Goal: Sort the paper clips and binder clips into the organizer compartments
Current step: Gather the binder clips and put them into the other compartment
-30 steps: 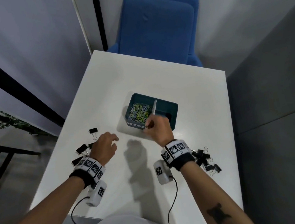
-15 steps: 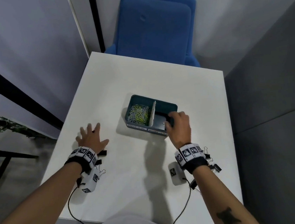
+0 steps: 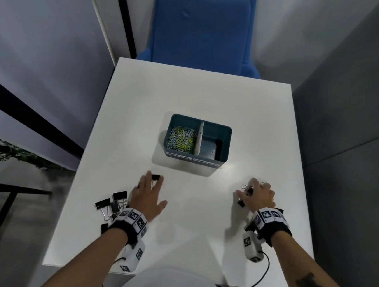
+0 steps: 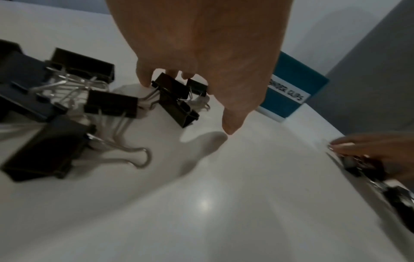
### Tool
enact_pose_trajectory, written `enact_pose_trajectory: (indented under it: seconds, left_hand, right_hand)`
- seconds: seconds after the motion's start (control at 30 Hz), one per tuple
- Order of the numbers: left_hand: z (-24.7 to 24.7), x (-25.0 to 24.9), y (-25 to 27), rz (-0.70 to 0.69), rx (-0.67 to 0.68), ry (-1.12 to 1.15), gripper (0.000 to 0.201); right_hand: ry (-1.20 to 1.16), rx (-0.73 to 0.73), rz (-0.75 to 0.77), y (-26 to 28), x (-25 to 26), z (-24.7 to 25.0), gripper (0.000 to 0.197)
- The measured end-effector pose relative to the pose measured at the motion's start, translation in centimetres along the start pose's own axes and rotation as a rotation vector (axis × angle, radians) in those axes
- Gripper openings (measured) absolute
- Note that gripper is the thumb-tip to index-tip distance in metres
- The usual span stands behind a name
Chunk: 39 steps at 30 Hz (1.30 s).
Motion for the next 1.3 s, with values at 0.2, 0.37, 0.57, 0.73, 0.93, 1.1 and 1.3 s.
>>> enact_pose_trajectory:
  seconds: [0.2, 0.37, 0.57, 0.73, 0.93, 1.1, 1.3]
  left_hand:
    - [-0.8, -2.8, 3.0, -0.180, 0.047, 0.066, 0.074]
    - [2.9, 2.3, 4.2, -0.041, -0.057, 0.191, 0.082]
    - [1.0, 14.5, 5.3, 0.331, 0.139, 0.011, 0.132]
    - [-2.7, 17.5, 6.2, 0.360, 0.240, 0.078, 0.148]
    - [-1.8, 13.2, 4.6, 0.190, 0.119, 0.326, 0.131]
    - [-1.3, 7.6, 3.7, 0.039, 0.111, 0.283, 0.128]
    - [-1.0, 1.6, 3.3, -0.029, 0.111, 0.165, 0.116]
  right_hand:
    - [0.063, 0.039, 0.284, 2.3, 8.8, -3.4, 0.047]
    - [-0.010, 0.067, 0.439, 3.4, 11.3, -3.5, 0.067]
    - [0.030, -0.028, 0.095, 2.4, 0.1, 1.3, 0.091]
    - [-0.038, 0.035, -0.138, 4.1, -7.1, 0.1, 0.106]
    - [-0.053, 0.038, -0.041, 5.1, -2.4, -3.2, 0.111]
    - [0.022, 0.080, 0.130, 5.4, 4.6, -5.4, 0.118]
    - [0.020, 0.105, 0.326, 5.6, 12.1, -7.8, 0.092]
Point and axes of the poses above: each hand's wrist, its own y-axis away from the middle knuckle, its own z-axis out of the back of the hand, x = y × z, the point moved 10 cm from there along -y, towards the middle knuckle, and after that the axes turned 14 degrees about z, right-handed, at the moved point
